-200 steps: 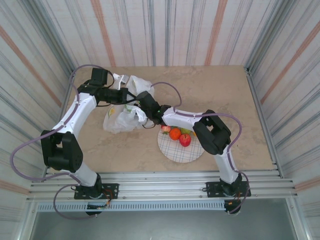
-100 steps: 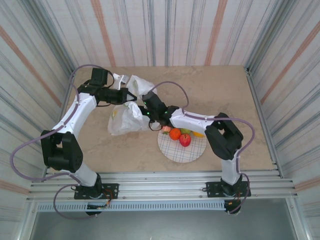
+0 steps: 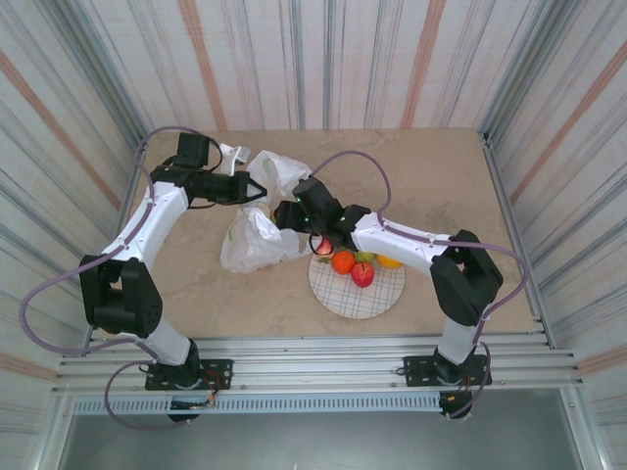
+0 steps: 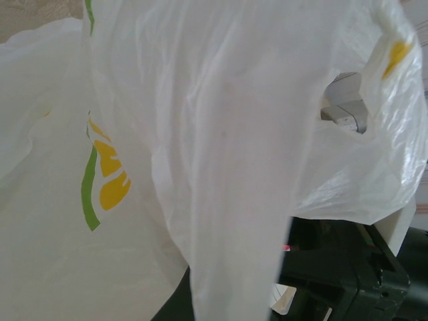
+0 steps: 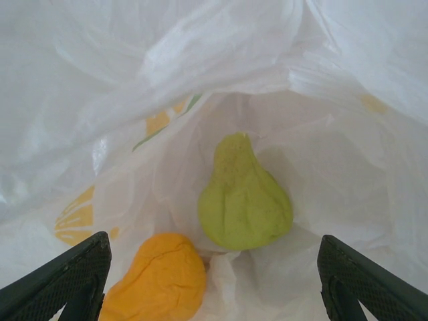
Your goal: Place the fruits into the plastic bag
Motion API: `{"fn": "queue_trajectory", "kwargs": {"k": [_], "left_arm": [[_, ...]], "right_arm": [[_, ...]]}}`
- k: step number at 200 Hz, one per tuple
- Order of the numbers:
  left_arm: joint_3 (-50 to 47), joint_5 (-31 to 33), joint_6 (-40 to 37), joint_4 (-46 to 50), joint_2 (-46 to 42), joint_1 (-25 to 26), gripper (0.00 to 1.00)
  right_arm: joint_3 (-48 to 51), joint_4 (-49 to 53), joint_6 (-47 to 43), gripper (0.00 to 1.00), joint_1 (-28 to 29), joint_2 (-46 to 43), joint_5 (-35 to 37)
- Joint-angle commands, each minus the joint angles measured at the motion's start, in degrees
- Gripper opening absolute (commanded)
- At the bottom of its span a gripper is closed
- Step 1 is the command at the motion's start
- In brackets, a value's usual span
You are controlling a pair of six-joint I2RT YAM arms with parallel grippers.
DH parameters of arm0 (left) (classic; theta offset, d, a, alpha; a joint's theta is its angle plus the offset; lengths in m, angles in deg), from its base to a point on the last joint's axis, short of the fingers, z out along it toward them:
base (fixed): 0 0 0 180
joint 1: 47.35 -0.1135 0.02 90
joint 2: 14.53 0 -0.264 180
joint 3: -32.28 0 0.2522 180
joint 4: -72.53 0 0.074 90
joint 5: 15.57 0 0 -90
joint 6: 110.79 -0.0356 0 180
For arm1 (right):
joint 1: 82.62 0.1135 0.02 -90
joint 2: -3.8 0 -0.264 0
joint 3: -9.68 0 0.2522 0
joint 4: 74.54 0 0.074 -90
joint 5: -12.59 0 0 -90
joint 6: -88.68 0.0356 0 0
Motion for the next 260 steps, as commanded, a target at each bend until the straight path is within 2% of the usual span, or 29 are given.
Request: {"fn": "queue_trajectory", "kwargs": {"k": [1, 70, 88, 128, 164, 188, 215, 260], "left_arm": [[0.58, -0.53, -0.39, 0.59, -2.10, -1.14, 0.00], [0.73, 0.34, 0.16, 1.02, -1.42, -2.85, 0.00], [0.66, 0.69, 0.17, 1.02, -1.50, -3.19, 0.00], [0.61, 0.96, 0.25, 1.06, -1.33, -3.29, 0.00], [0.68, 1.22, 0.35, 1.02, -1.07, -3.39, 0.00], [0.63, 1.23, 0.47, 0.85, -0.97, -3.39, 0.00], [0.52, 0.87, 0.60, 0.67, -1.06, -3.39, 0.00], [0.47, 0.70, 0.69, 0.58, -1.33, -3.39, 0.00]], "right_arm": [[1.47, -0.59, -3.54, 0.82, -0.50, -4.00, 0.20], [14.27, 1.26, -8.20, 0.80, -1.75, -19.59, -1.03], [16.40, 7.44, -9.01, 0.79, -1.81, -24.30, 1.49], [19.20, 29.19, -9.51, 0.78, 0.28, -32.82, 13.81], [25.10, 36.01, -5.63, 0.83, 4.05, -38.05, 16.68], [28.94, 34.26, -4.80, 0.88, 4.24, -38.27, 15.40], [31.31, 29.51, -6.81, 0.92, 3.12, -34.11, 12.79], [31.53, 23.13, -10.75, 0.93, -0.91, -26.55, 7.70]]}}
